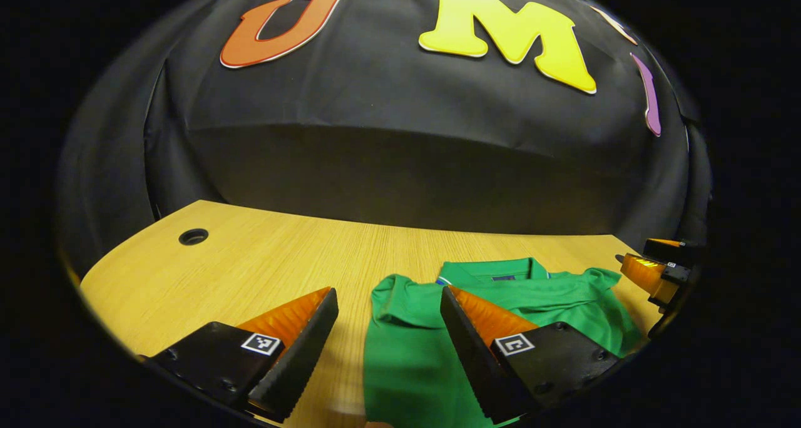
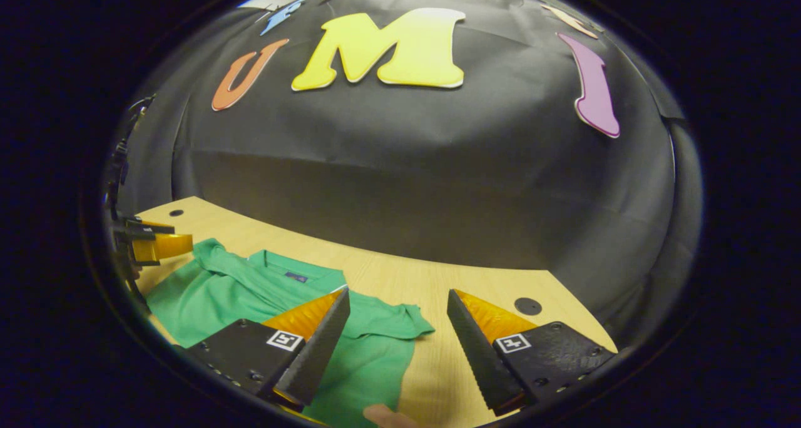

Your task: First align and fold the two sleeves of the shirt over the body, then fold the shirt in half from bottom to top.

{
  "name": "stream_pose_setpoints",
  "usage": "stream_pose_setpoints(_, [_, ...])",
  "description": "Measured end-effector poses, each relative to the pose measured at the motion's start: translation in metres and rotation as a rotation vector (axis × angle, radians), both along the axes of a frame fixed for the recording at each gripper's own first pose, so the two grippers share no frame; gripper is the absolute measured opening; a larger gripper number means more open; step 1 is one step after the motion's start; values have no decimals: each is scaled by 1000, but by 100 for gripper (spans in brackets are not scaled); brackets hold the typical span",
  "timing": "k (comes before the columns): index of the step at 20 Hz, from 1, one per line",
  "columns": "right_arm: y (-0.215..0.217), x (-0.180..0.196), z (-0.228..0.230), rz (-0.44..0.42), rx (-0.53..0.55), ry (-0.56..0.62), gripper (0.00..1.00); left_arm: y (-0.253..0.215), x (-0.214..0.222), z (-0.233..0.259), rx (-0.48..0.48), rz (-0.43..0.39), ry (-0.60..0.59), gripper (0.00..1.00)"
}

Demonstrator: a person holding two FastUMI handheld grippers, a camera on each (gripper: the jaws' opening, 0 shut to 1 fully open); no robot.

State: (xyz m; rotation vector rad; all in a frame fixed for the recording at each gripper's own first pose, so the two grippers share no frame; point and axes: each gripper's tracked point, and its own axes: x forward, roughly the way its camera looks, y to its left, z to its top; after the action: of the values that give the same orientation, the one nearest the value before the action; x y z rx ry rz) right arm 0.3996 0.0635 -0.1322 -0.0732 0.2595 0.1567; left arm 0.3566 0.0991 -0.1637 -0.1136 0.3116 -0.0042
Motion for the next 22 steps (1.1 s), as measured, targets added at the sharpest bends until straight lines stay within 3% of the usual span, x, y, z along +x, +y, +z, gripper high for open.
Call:
stream_pose_setpoints(7, [-22, -95, 32, 1, 4, -94, 95, -11, -83, 28, -11, 21, -85, 100])
stream_pose_setpoints(15, [-42, -234, 97, 1, 5, -252, 97, -66, -208, 108, 78, -40, -241, 100])
stream_pose_setpoints(20, [-54, -306, 108, -29, -54, -292, 97, -87, -284, 124, 127, -46, -214, 100])
stream_pose_setpoints(22, [-52, -330, 106, -16, -3, -269, 92, -88, -307, 133, 134, -21, -233, 100])
